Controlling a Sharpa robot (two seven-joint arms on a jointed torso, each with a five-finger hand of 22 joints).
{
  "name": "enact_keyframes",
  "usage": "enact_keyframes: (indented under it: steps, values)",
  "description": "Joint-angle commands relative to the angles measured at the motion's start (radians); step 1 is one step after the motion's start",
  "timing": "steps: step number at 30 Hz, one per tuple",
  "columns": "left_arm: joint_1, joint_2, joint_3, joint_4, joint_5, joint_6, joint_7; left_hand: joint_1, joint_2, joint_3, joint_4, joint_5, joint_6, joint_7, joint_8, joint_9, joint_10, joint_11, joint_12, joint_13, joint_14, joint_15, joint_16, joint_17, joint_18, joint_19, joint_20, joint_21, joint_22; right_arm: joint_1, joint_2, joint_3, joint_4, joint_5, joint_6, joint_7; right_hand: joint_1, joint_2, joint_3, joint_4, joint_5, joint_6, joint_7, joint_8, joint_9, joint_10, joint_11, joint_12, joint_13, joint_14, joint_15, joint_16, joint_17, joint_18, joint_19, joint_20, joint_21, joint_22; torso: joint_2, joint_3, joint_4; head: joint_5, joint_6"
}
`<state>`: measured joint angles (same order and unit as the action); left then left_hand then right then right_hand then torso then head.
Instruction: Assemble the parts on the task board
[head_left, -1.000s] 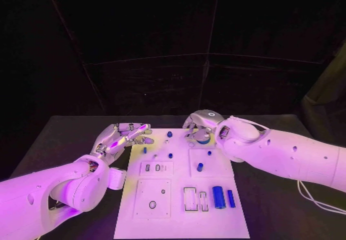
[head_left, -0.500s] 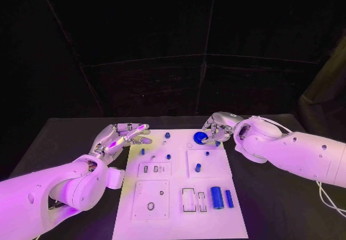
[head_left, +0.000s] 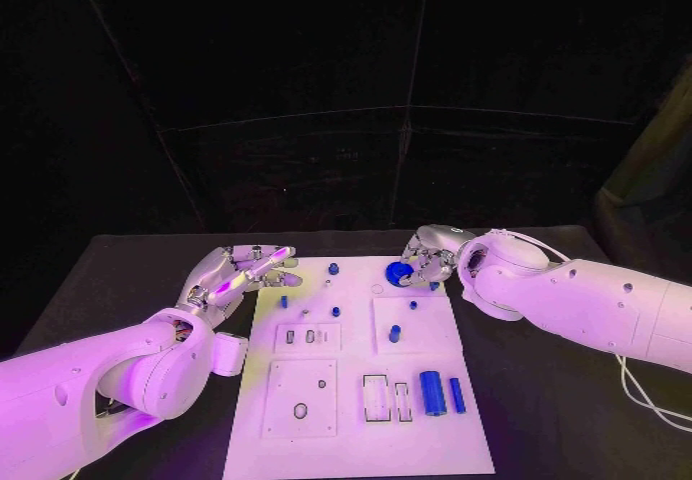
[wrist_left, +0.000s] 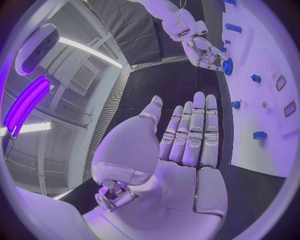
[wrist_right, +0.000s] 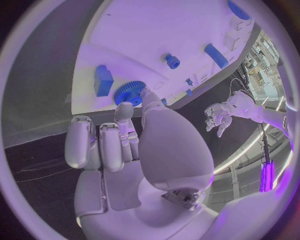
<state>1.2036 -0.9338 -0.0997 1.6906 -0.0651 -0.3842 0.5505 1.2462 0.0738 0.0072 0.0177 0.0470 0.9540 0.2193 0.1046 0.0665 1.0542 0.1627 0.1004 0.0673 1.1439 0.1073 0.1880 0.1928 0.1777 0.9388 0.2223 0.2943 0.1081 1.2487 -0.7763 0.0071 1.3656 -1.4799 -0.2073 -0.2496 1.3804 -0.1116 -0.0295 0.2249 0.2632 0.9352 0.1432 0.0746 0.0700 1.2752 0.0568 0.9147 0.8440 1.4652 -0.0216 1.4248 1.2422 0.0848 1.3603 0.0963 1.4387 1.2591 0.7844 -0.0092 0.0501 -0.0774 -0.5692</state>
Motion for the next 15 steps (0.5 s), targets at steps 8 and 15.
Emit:
enact_keyframes:
  steps: [8, 15]
  values:
    - [0.001, 0.002, 0.001, -0.002, -0.003, 0.019, -0.002, 0.01, 0.003, 0.0, -0.008, 0.003, 0.003, 0.003, -0.003, 0.0, 0.004, 0.003, -0.004, 0.0, 0.0, 0.007, -0.003, 0.001, 0.006, 0.0, 0.004, -0.005, -0.002, 0.002, 0.015, 0.001, -0.011, -0.014, 0.029, -0.019, 0.018, 0.02, -0.011, 0.003, 0.008, 0.018, 0.004, 0.006, 0.001, 0.093, 0.002, 0.269, 0.295, 0.068, 0.008, 0.061, 0.127, -0.033, 0.048, 0.001, 0.036, 0.07, 0.0, -0.0014, -0.0004, -0.001, -0.003]
    - [0.001, 0.003, 0.001, -0.003, -0.003, 0.021, -0.005, 0.011, 0.004, 0.0, -0.009, 0.003, 0.003, 0.002, -0.004, 0.0, 0.004, 0.003, -0.005, 0.0, 0.0, 0.006, -0.005, 0.002, 0.006, 0.001, 0.004, -0.005, -0.002, 0.002, 0.02, 0.001, -0.017, -0.032, 0.049, -0.028, 0.029, 0.034, -0.008, -0.01, 0.032, 0.03, 0.003, 0.01, 0.002, 0.118, 0.002, 0.338, 0.375, 0.071, 0.009, 0.074, 0.153, -0.037, 0.061, 0.003, 0.046, 0.092, 0.0, -0.0013, -0.0003, -0.001, -0.007]
